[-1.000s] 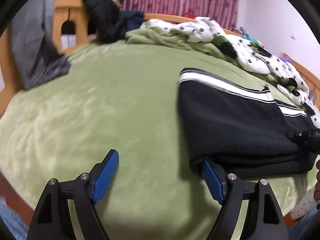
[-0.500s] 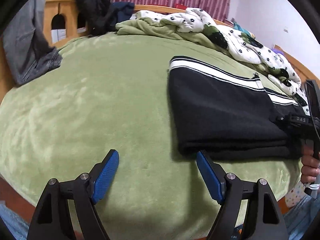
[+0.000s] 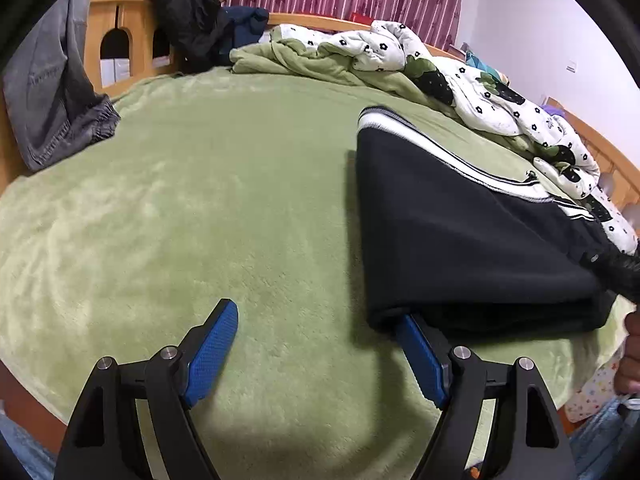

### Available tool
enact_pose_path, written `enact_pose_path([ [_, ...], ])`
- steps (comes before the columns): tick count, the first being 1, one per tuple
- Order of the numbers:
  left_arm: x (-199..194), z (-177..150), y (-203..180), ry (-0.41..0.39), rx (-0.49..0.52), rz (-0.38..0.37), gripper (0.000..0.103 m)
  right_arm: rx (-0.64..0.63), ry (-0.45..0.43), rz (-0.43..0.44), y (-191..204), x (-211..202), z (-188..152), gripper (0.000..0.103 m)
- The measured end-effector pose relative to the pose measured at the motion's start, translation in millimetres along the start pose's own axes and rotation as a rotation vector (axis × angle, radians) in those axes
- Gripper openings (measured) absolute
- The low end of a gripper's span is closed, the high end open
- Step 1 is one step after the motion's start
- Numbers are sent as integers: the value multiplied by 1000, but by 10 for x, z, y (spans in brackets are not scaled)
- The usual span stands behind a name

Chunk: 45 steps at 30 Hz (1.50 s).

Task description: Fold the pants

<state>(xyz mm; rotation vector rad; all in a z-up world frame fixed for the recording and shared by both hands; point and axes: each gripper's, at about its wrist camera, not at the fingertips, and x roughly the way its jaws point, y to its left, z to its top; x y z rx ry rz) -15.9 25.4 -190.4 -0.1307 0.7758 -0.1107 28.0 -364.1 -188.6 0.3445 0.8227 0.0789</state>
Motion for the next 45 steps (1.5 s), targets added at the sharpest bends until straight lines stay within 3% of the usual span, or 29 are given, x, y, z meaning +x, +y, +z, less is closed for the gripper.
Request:
enact_pose_path([
  [3, -5, 9, -32, 19, 24, -17, 78, 12, 55, -22, -47, 224, -39, 20],
  [6, -179, 38, -54, -3, 67, -53, 78, 1, 42, -32, -27, 136, -10, 28],
  [11, -396, 190, -56, -88, 53, -75, 79, -58, -84, -52, 61, -191, -27, 31],
  [13, -273, 332, -145, -64, 42, -63, 79, -88, -93, -51, 115, -173, -38, 36],
  [15, -83, 403, -239, -28, 62, -52, 79, -121, -45, -87, 180, -22, -52, 37],
  [17, 186, 357, -308, 46, 100, 34, 80, -150, 10, -125, 204, 90, -54, 37],
  [19, 340, 242, -250, 88, 79, 50, 82, -137, 0, -128, 175, 44, -14, 37],
  [23, 261, 244, -179, 100, 46, 34, 81, -94, -96, -102, 72, -199, 2, 37],
  [27, 202, 459, -242, 69, 23, 21, 79, -102, 22, -113, 42, 94, -55, 37],
  [32, 425, 824, -361, 70, 31, 1, 79, -107, -12, -104, -13, -171, 46, 37],
  [35, 608, 1000, -388, 94, 44, -8, 78, -92, -60, -163, -184, -493, 230, 41],
  [39, 839, 1202, -306, 136, 1, -72, 78, -39, -129, -279, -672, -947, 410, 71],
  [42, 1023, 1307, -220, 176, -61, -145, 77, 15, -151, -406, -1236, -1181, 431, 74],
  [45, 1264, 1373, -184, 226, -103, -201, 71, 154, -119, -424, -1828, -1167, 405, 74],
])
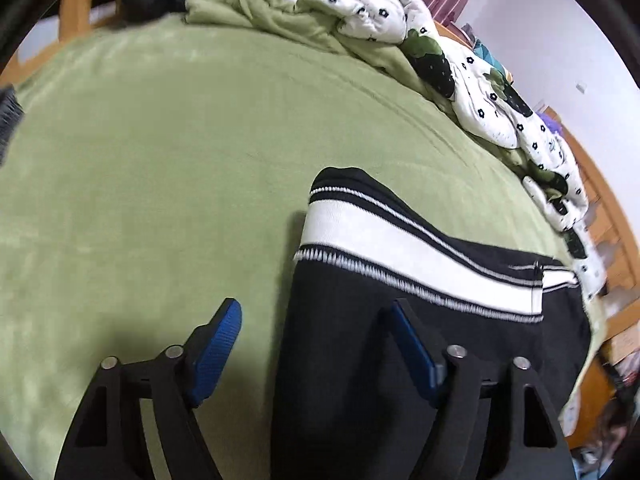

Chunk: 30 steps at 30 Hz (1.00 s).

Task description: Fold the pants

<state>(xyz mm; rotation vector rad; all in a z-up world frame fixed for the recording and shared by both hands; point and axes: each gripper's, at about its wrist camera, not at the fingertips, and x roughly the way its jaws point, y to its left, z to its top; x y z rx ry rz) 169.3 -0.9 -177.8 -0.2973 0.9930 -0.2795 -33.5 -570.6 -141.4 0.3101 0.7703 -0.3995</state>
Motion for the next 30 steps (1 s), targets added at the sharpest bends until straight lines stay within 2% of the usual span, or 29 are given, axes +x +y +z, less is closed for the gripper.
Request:
enact_pose_path([
  [3, 247, 79, 43, 60, -6, -25, 67, 146, 50, 88, -367, 328, -28, 74],
  [6, 326, 138, 53, 69, -6, -69, 62, 242, 65, 182, -509, 653, -24, 74],
  [8, 363, 179, 63, 76, -13, -100, 56, 290, 49, 228, -524, 835, -4, 75],
  [9, 392, 204, 68, 82, -20, -108, 55, 315, 33, 233, -538, 931, 29, 75],
  [11, 444, 239, 82, 95, -36, -141, 46, 353, -8, 236, -548, 1029, 128, 75],
  [12, 455, 249, 85, 97, -42, -145, 44, 368, -9, 233, -530, 1070, 193, 63],
  [13, 456, 248, 78, 97, -43, -154, 36, 374, 5, 233, -527, 1103, 235, 51],
  [14, 429, 238, 65, 91, -37, -171, 30, 378, 15, 234, -507, 1127, 282, 34],
  [15, 391, 228, 57, 80, -38, -173, 28, 379, 8, 240, -485, 1101, 323, 23],
  [18, 249, 240, 34, 53, -57, -197, 23, 313, -69, 213, -270, 801, 436, 15],
  [20, 141, 272, 26, 33, -63, -220, 21, 268, -119, 210, -96, 564, 542, 14],
  [24, -146, 353, 65, -3, -80, -279, 20, 230, -188, 257, 246, 114, 777, 13],
  [27, -358, 425, 161, -11, -106, -309, 20, 193, -233, 323, 559, -238, 925, 13],
  [30, -659, 524, 359, -66, -99, -226, 20, 147, -249, 413, 881, -462, 974, 13],
])
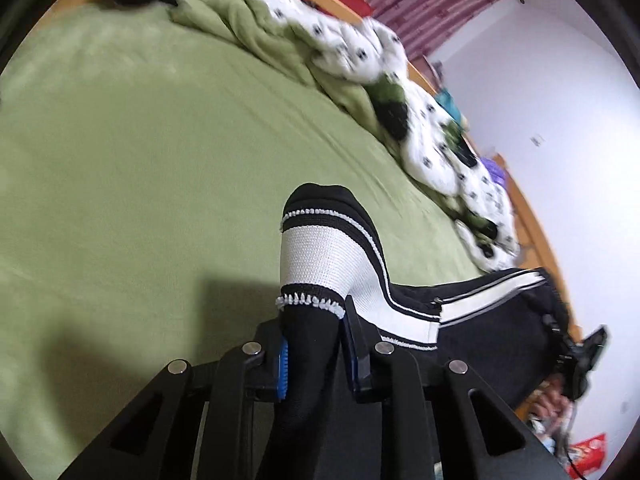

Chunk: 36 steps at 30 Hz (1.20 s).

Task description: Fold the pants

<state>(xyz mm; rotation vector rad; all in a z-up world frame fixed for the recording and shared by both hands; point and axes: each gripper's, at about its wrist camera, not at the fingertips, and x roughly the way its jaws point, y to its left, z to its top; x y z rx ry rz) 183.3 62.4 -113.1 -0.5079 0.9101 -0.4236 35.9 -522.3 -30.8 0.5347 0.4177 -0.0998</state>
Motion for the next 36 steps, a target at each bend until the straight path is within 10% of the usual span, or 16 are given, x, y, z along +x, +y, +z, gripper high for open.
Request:
enact_pose_path([
  [6, -342, 251, 632, -48, -34, 248, 21, -81, 112, 61, 265, 500, -434, 13],
  [14, 185, 221, 1116, 60, -105, 384, 42, -58, 340, -124, -318, 1366, -990, 16],
  [19, -117, 54, 960, -25, -27, 502, 52, -162, 419, -204, -204, 1326, -1194, 37],
  [24, -409, -316, 708, -66, 39, 406, 65, -203, 389, -316, -163, 873, -1126, 53],
  [29, -139, -853, 638, 124, 138, 448, 65, -158, 357, -321, -101, 472, -1007, 53],
  [36, -477, -1013, 463, 33, 189, 423, 65, -230, 374, -314, 113, 661, -1136, 59],
])
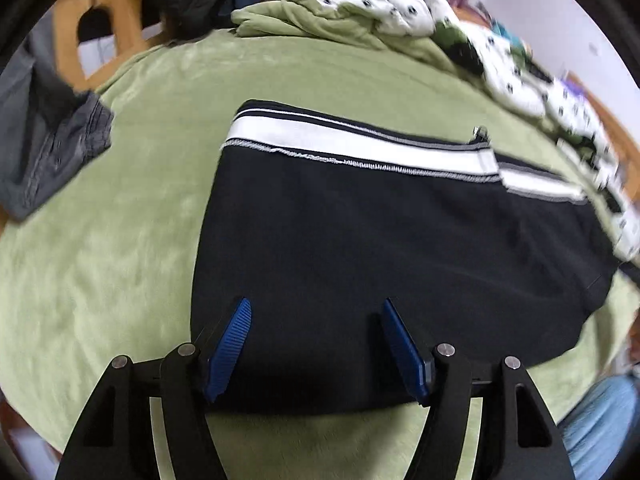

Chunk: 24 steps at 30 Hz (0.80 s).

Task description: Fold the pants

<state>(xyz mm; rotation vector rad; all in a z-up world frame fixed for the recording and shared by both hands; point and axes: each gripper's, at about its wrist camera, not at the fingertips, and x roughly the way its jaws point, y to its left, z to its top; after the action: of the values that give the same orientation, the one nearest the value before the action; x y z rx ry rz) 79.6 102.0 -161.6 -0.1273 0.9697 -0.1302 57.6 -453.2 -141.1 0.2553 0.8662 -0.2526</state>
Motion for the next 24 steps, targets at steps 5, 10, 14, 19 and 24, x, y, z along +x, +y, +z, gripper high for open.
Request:
enact_pose_path([
  [5, -93, -175, 193, -25, -90, -13, 66, 127, 69, 20, -236, 413, 79, 59],
  [10, -179, -348, 436, -55, -170, 55, 66, 177, -29, 97, -325, 436, 204, 30],
  [14, -115, -414, 647, -10, -241, 16, 66, 226, -184, 204, -411, 138, 242, 28],
  [19, 54, -462, 762, 41, -297, -54, 67, 175, 9, 65, -409, 599, 138, 46],
  [24, 133, -447, 816, 40, -350, -97, 69, 149, -37, 11, -536, 211, -52, 57],
])
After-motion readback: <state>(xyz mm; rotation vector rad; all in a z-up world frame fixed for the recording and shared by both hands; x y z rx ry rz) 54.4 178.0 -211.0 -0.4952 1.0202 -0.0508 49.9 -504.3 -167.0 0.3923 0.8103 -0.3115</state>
